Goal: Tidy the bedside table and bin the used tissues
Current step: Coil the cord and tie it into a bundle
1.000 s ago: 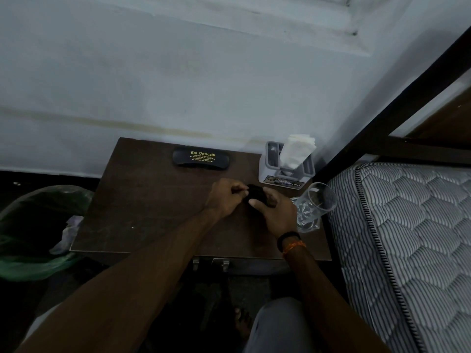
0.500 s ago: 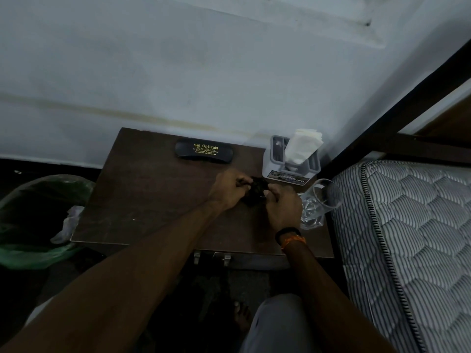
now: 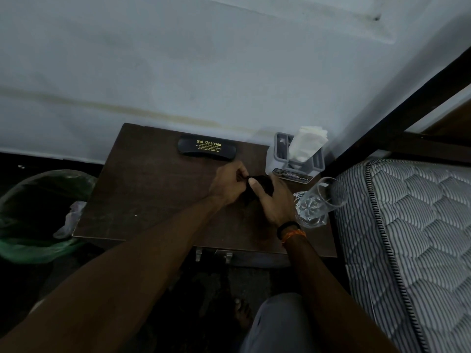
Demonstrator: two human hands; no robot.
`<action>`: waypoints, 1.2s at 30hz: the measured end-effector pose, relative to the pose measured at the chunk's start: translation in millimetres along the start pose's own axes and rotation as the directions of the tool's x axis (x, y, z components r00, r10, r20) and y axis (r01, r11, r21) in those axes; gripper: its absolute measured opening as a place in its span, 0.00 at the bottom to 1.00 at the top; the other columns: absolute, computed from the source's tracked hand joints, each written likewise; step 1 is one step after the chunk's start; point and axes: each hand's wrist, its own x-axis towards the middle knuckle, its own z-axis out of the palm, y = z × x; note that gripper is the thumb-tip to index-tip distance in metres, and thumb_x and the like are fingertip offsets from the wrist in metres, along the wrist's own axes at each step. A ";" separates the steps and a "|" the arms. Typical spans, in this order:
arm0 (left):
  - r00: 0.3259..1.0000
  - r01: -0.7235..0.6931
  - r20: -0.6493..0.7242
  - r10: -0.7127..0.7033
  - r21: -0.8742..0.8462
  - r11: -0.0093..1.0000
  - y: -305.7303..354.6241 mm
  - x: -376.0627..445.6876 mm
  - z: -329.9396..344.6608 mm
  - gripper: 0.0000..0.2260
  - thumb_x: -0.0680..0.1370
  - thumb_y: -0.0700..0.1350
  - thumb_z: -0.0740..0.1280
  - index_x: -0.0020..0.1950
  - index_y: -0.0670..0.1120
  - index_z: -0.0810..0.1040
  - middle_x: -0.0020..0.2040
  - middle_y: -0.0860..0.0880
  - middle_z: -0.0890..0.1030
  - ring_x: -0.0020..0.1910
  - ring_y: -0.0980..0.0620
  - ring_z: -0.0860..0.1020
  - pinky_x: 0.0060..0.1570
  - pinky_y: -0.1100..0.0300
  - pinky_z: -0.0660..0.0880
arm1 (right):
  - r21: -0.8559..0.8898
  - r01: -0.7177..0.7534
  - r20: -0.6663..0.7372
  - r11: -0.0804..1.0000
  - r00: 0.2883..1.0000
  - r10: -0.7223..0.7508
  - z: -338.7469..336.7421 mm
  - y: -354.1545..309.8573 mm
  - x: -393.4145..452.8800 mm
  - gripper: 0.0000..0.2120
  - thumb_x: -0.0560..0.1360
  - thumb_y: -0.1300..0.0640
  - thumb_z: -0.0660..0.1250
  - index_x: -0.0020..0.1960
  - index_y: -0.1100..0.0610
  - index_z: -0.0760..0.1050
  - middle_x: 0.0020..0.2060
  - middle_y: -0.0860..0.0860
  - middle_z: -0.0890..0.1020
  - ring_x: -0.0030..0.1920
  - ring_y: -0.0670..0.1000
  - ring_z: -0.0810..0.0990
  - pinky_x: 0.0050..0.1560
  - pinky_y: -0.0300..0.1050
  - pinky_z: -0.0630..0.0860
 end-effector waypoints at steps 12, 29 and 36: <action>0.995 -0.050 -0.086 0.057 0.080 0.996 -2.0 4.2 24.0 0.04 0.72 0.39 0.71 0.42 0.45 0.77 0.41 0.49 0.79 0.39 0.54 0.77 0.38 0.58 0.78 | 0.067 -0.085 -0.009 0.994 0.996 0.086 -3.1 17.3 17.8 0.22 0.73 0.47 0.72 0.64 0.54 0.79 0.58 0.51 0.84 0.59 0.50 0.81 0.63 0.47 0.76; 0.982 -0.032 0.187 0.014 0.092 0.995 -15.2 14.8 -2.0 0.12 0.68 0.42 0.78 0.51 0.46 0.85 0.53 0.50 0.84 0.49 0.53 0.80 0.50 0.58 0.79 | -0.353 0.086 0.015 0.932 0.996 -0.086 1.6 22.1 27.5 0.23 0.75 0.57 0.70 0.69 0.54 0.74 0.65 0.54 0.78 0.66 0.55 0.75 0.66 0.45 0.69; 0.981 -0.159 0.145 0.128 0.227 0.961 -9.9 8.2 10.6 0.12 0.73 0.45 0.73 0.56 0.45 0.84 0.60 0.47 0.81 0.61 0.49 0.75 0.68 0.50 0.61 | -0.462 0.199 0.105 0.864 0.980 -0.169 3.7 27.0 19.9 0.22 0.79 0.59 0.64 0.73 0.59 0.69 0.71 0.56 0.73 0.69 0.58 0.73 0.68 0.49 0.70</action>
